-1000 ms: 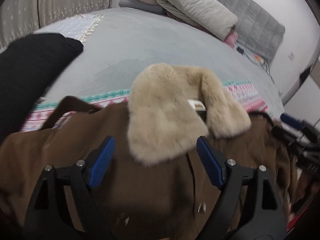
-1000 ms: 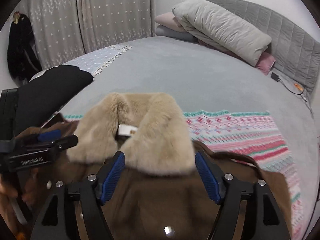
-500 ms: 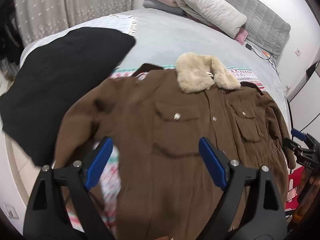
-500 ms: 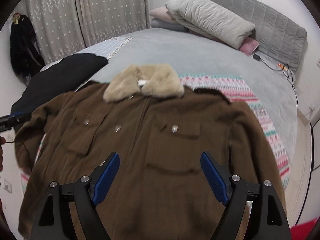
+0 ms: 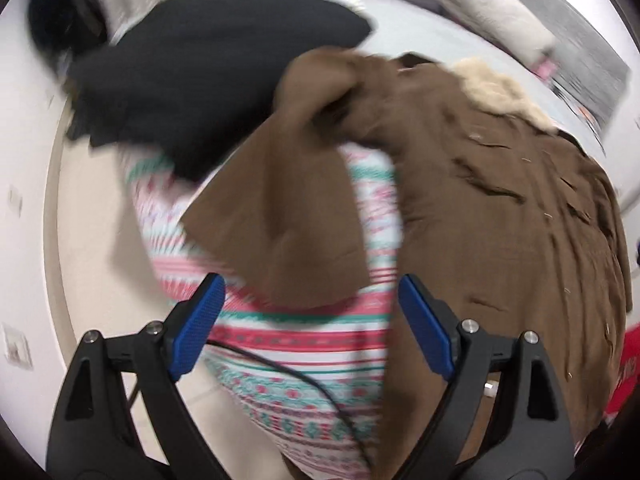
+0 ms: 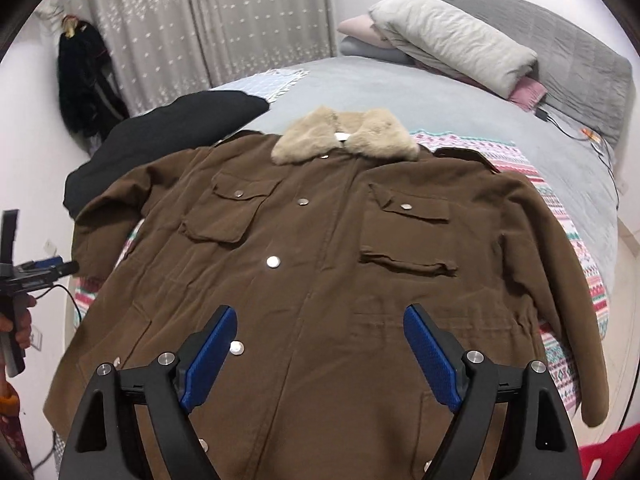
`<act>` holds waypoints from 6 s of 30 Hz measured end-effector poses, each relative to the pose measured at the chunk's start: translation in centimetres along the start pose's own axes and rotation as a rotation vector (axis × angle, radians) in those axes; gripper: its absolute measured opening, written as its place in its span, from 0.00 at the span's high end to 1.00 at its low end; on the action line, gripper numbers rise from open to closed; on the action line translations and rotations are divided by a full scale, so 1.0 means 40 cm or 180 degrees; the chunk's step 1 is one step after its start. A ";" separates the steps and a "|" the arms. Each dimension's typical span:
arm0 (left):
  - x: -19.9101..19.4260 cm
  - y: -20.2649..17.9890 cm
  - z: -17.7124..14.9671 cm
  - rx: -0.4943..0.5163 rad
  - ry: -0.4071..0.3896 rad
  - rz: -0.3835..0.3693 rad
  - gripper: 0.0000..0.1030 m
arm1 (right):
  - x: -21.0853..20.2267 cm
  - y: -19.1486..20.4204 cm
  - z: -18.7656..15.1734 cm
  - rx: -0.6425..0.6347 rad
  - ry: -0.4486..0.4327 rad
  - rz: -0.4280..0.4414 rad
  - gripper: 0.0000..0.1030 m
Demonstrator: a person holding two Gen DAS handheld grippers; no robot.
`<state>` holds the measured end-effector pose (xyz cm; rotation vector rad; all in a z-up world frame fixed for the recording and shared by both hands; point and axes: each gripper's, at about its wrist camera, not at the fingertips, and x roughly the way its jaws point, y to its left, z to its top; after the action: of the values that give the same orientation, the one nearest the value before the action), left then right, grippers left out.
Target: Fold large clothes
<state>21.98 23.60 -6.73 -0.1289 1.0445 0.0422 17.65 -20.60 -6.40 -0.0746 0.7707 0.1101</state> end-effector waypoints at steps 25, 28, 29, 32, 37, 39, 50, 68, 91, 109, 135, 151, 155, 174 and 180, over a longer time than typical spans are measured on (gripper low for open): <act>0.036 0.195 0.000 -0.0923 -0.0406 -0.0367 0.31 | 0.105 0.013 -0.039 0.0029 0.0335 0.0085 0.16; 0.097 0.198 0.020 -0.0901 -0.0357 -0.0360 0.49 | 0.115 0.027 -0.042 -0.0012 0.0368 0.0107 0.16; 0.109 0.194 0.027 -0.0889 -0.0356 -0.0370 0.80 | 0.120 0.031 -0.044 -0.0026 0.0385 0.0105 0.16; 0.041 0.132 0.055 -0.0599 -0.0653 -0.0201 0.92 | 0.129 0.038 -0.047 -0.0046 0.0414 0.0087 0.16; -0.228 0.036 0.184 0.0023 -0.1543 0.0187 0.93 | 0.141 0.026 -0.049 0.0008 0.0447 0.0060 0.16; -0.298 0.047 0.277 0.0109 -0.1727 0.0449 0.93 | 0.147 0.019 -0.051 0.0059 0.0462 0.0048 0.16; -0.117 0.238 0.585 -0.0004 -0.1202 0.1623 0.93 | 0.166 0.022 -0.058 0.0075 0.0526 -0.0035 0.16; -0.131 0.231 0.441 -0.0279 -0.1197 0.1039 0.21 | 0.139 -0.001 -0.064 0.0053 0.0555 -0.0153 0.16; -0.200 -0.359 0.064 0.0138 -0.0683 -0.0762 0.07 | -0.105 -0.572 -0.204 0.0792 0.0664 -0.1316 0.16; 0.039 -0.543 -0.053 0.0202 -0.0308 -0.1139 0.07 | -0.139 -0.947 -0.051 0.0687 0.0724 -0.2645 0.90; 0.127 -0.580 -0.078 0.0505 -0.0130 -0.0885 0.07 | -0.042 -1.087 -0.296 0.3118 0.0228 -0.0611 0.27; 0.111 -0.615 -0.090 0.0738 -0.0115 -0.0755 0.04 | 0.113 -0.929 -0.255 0.3789 -0.0332 0.0664 0.30; 0.076 -0.621 -0.084 0.0688 -0.0125 -0.0996 0.04 | 0.126 -0.977 -0.238 0.4044 -0.0645 0.0126 0.89; 0.026 -0.697 -0.163 0.1445 0.0118 -0.0997 0.04 | 0.002 -0.897 -0.204 0.2485 -0.0181 -0.0293 0.54; -0.049 -0.541 -0.159 0.1293 0.0048 -0.0669 0.04 | -0.113 -0.709 -0.272 0.1812 0.0135 0.0095 0.48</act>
<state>17.62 1.41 -6.33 0.1307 1.0302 -0.3603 10.50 -50.23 -10.27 0.4760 0.8213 -0.0853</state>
